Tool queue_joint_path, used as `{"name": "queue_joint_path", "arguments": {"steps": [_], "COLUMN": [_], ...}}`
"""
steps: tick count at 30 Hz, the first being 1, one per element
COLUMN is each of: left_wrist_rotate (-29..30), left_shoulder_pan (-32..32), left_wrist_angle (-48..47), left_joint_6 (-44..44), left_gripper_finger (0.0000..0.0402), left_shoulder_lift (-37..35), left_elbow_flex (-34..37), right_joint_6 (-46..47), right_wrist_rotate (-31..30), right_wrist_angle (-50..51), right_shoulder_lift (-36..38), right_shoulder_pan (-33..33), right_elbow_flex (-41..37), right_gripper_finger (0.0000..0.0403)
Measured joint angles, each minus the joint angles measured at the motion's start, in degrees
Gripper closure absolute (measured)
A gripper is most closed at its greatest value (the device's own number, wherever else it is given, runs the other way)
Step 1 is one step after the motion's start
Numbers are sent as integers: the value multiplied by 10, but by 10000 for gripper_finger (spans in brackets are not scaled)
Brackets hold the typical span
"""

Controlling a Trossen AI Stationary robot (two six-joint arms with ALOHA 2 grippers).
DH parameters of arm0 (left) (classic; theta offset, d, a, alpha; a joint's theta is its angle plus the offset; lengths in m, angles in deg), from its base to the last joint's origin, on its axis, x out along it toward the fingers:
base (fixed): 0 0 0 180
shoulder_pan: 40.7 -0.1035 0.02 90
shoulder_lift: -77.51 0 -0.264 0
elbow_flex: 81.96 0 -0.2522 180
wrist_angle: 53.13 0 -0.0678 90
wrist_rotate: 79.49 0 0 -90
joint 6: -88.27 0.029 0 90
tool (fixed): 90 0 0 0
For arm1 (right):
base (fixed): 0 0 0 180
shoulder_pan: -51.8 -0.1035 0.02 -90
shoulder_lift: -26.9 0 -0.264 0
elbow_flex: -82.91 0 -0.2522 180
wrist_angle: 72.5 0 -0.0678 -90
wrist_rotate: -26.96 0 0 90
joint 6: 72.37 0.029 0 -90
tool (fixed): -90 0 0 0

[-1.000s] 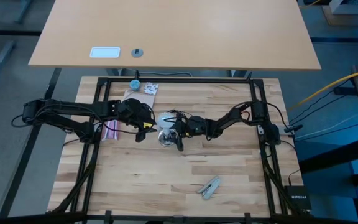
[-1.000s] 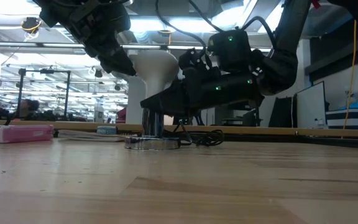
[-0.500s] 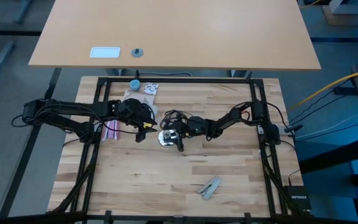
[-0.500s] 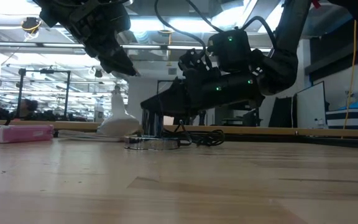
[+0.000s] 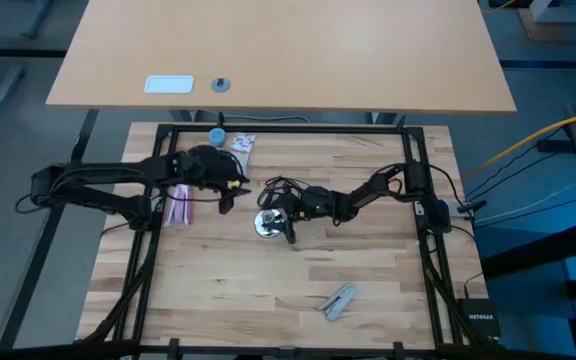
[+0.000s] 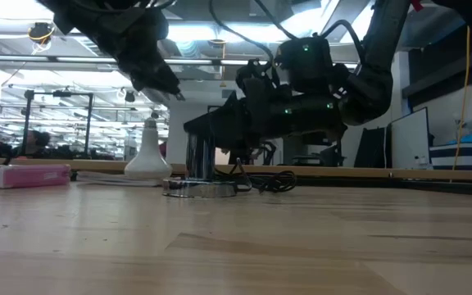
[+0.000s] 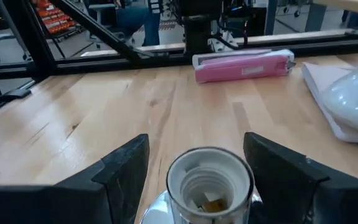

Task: Screw lightbulb
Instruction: Insert the light bulb into the lamp

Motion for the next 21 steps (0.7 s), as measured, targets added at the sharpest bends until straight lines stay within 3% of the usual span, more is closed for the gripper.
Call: {"name": "queue_joint_path", "arguments": {"steps": [5,10,12,21], "left_wrist_rotate": [3,92,102,103], "left_shoulder_pan": [-39,-81,-106,-209], "left_wrist_angle": [36,146,169,110], "left_joint_6": [45,46,54,8], "left_gripper_finger": [247,247,247,247], "left_shoulder_lift": [-29,-25,-13,93], "left_elbow_flex": [0,0,0,0], "right_joint_6": [0,0,0,14], "right_wrist_rotate": [-15,-18,-19,-13], "right_wrist_angle": [-61,-121,-126,-121], "right_shoulder_lift": [0,0,0,0], "right_shoulder_pan": [0,5,8,8], "right_elbow_flex": [0,0,0,0], "right_gripper_finger": [136,136,136,136]}}
